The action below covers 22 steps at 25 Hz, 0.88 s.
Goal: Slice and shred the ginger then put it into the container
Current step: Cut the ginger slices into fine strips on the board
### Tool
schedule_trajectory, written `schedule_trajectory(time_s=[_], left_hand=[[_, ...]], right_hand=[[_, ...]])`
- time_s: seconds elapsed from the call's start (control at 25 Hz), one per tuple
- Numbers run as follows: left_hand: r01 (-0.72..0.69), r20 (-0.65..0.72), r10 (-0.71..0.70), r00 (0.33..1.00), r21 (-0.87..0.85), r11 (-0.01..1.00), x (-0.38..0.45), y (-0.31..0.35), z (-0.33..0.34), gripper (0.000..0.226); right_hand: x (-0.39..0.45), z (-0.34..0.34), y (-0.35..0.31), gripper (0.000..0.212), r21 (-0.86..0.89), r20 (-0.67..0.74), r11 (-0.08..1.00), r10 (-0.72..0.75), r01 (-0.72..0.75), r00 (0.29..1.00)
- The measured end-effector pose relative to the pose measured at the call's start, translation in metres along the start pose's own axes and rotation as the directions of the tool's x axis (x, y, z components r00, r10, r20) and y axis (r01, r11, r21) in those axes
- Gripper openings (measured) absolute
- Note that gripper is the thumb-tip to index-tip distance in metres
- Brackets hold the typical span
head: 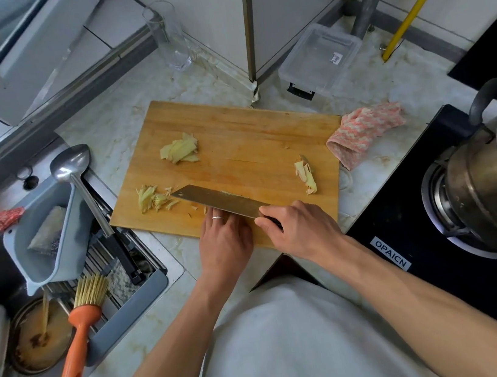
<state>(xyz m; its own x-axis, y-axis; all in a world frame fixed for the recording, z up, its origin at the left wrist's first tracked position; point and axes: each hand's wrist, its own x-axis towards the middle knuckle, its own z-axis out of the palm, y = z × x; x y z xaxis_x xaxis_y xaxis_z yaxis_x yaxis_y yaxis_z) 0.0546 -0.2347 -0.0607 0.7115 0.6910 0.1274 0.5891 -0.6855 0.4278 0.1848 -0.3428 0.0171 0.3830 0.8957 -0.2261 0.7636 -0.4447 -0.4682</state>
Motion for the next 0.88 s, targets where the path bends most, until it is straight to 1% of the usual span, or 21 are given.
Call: schedule_trajectory(time_s=[0.28, 0.4, 0.6, 0.72, 0.88], left_hand=[[-0.009, -0.048, 0.009, 0.999, 0.000, 1.000, -0.0008, 0.0005, 0.0009, 0.034], [-0.007, -0.039, 0.007, 0.999, -0.002, 1.000, -0.0005, 0.0007, 0.0022, 0.034], [0.000, -0.027, 0.000, 1.000, 0.000, 1.000, -0.0013, -0.0005, 0.0033, 0.035], [-0.014, -0.053, 0.014, 0.998, -0.006, 1.000, -0.0033, -0.0028, 0.0068, 0.034], [-0.009, -0.071, 0.009, 0.997, -0.001, 1.000, -0.0042, -0.0035, 0.0096, 0.033]], right_hand=[[0.0024, -0.0027, -0.0028, 0.040, -0.003, 0.005, 1.000, -0.013, 0.013, 1.000], [0.0060, 0.0004, -0.0022, 0.037, -0.002, 0.008, 1.000, -0.020, 0.020, 1.000], [0.0081, 0.0020, -0.0004, 0.038, 0.020, -0.020, 0.999, -0.041, 0.041, 0.999], [0.0045, 0.0022, -0.0003, 0.038, 0.026, -0.034, 0.998, -0.057, 0.058, 0.998], [0.0053, 0.0016, 0.0001, 0.038, 0.009, -0.015, 0.998, -0.060, 0.060, 0.998]])
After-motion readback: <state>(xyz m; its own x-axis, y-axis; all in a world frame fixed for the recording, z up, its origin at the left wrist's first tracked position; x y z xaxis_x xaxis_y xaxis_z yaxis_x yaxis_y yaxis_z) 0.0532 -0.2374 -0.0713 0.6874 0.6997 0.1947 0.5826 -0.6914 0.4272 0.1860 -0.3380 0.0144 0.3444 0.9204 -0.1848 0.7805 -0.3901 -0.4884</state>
